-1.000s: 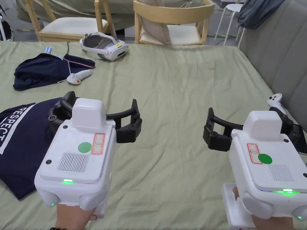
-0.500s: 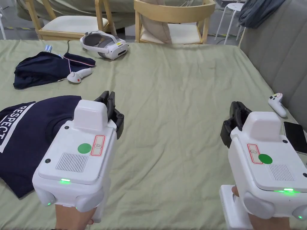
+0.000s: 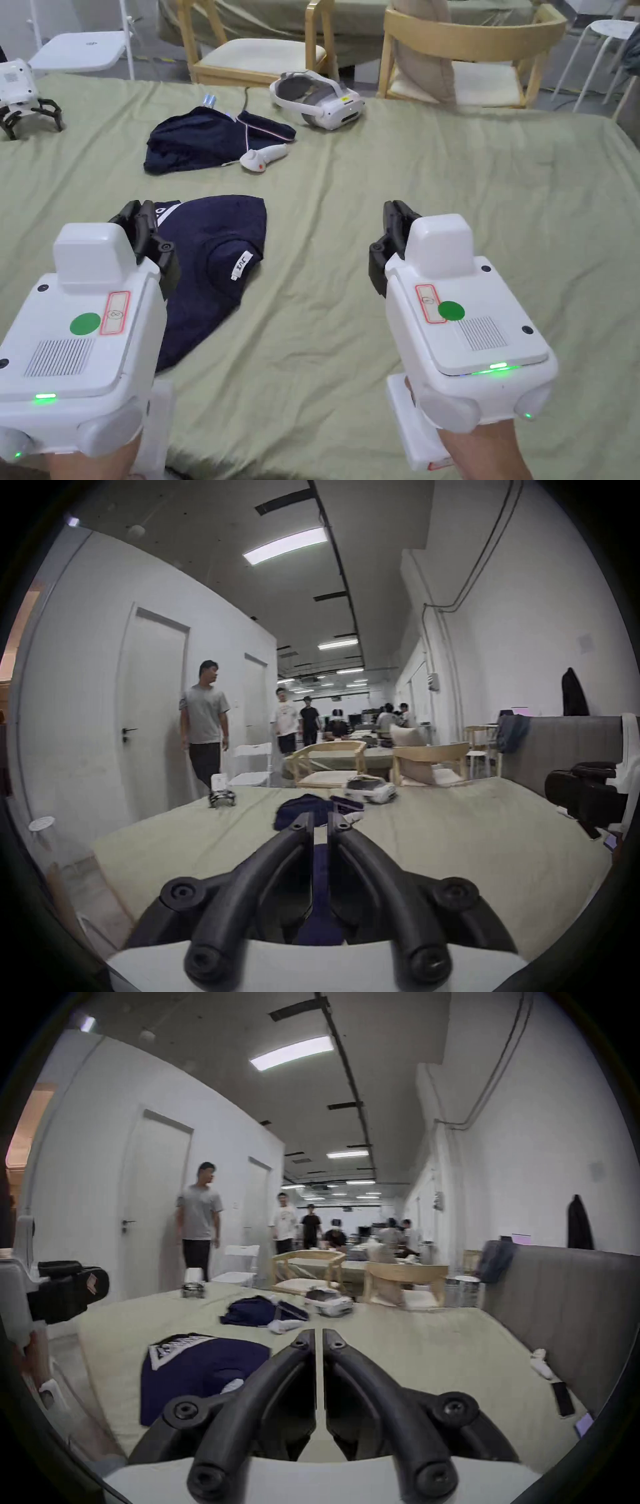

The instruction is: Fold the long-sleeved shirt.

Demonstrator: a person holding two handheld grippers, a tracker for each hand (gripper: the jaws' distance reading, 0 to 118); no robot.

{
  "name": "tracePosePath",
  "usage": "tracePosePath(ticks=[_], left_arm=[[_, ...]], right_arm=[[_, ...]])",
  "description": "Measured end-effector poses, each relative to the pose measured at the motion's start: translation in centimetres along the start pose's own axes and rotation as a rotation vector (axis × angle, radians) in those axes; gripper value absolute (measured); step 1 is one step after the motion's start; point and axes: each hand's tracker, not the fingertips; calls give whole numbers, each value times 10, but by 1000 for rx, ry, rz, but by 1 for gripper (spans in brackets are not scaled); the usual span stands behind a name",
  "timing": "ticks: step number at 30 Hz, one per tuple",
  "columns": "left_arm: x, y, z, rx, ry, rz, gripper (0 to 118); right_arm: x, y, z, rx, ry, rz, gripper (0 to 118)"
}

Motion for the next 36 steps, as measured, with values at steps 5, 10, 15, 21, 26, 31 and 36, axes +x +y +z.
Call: tracePosePath(ticks=[5,10,15,21,26,31,36], left_arm=[[-16,-4,-14,-100,15,27,33],[-43,-43,-130,-539,-48,148,109],[-63,-115,-219,-869,27,90,106],[-76,-168,-237,-967,66,121,27],[-81,-106,-225,-839,24,177,8],[-49,16,-187,-589,-155,248,8],[35,87,-165,-431,-441,167,8]], right_arm=[[-28,7,-19,5,58,11,3],[-29,10,-22,1,84,18,3],[-25,7,-18,-28,87,57,3],[-13,-1,-5,-66,69,72,3],[2,0,-3,-103,38,27,3],[26,10,10,-56,-26,-10,3],[59,17,30,-25,-123,-25,3]])
